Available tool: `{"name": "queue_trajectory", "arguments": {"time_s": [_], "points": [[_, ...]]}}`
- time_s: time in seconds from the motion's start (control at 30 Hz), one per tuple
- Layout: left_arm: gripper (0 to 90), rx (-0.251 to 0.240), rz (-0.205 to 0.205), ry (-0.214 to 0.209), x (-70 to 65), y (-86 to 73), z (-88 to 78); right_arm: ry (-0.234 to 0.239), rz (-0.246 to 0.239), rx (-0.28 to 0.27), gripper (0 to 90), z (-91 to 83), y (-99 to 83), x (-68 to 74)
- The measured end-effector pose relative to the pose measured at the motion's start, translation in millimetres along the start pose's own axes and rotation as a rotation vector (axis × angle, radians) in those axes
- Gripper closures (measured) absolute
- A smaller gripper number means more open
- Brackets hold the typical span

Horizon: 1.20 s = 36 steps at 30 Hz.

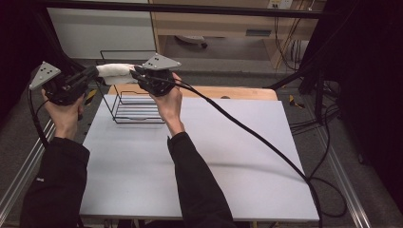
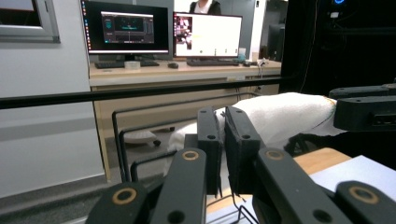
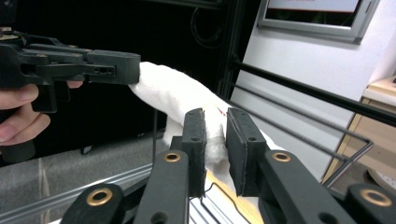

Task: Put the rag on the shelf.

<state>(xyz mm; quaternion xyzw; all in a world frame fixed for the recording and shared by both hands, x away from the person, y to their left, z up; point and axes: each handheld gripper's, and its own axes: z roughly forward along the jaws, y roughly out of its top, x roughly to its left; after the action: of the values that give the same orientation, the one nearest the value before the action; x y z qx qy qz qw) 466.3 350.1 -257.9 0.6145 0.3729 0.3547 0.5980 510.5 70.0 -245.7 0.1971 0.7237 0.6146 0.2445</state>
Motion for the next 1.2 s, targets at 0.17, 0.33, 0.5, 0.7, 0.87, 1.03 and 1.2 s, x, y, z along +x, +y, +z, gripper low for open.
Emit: {"name": "queue_trajectory", "arguments": {"time_s": [0.17,0.33,0.5,0.7,0.87,1.03,1.2], "points": [[84.7,0.021,0.010,0.004,-1.2,-2.5,-1.8,0.009,0.017,0.023,76.3,-1.6,-3.6,-0.3],[84.8,0.044,0.013,0.005,-1.1,-4.5,-2.2,0.020,0.033,0.043,74.1,-3.3,-8.0,0.5],[84.9,0.055,0.013,0.001,-0.6,-8.5,-3.1,0.024,0.046,0.055,74.3,-7.6,-10.4,1.3],[84.1,0.071,0.009,-0.009,1.2,-14.5,-3.3,0.018,0.058,0.082,86.5,-4.9,-13.2,2.0],[80.8,0.091,-0.006,-0.013,3.2,-17.1,-3.4,0.011,0.055,0.106,89.4,-1.2,-18.3,1.4],[74.0,0.139,0.004,-0.002,4.5,-19.3,-2.3,0.007,0.067,0.130,88.4,4.7,-25.2,1.3],[74.2,0.197,0.022,0.031,3.4,-21.9,3.5,0.001,0.077,0.150,85.8,10.5,-32.5,-0.4]]}}
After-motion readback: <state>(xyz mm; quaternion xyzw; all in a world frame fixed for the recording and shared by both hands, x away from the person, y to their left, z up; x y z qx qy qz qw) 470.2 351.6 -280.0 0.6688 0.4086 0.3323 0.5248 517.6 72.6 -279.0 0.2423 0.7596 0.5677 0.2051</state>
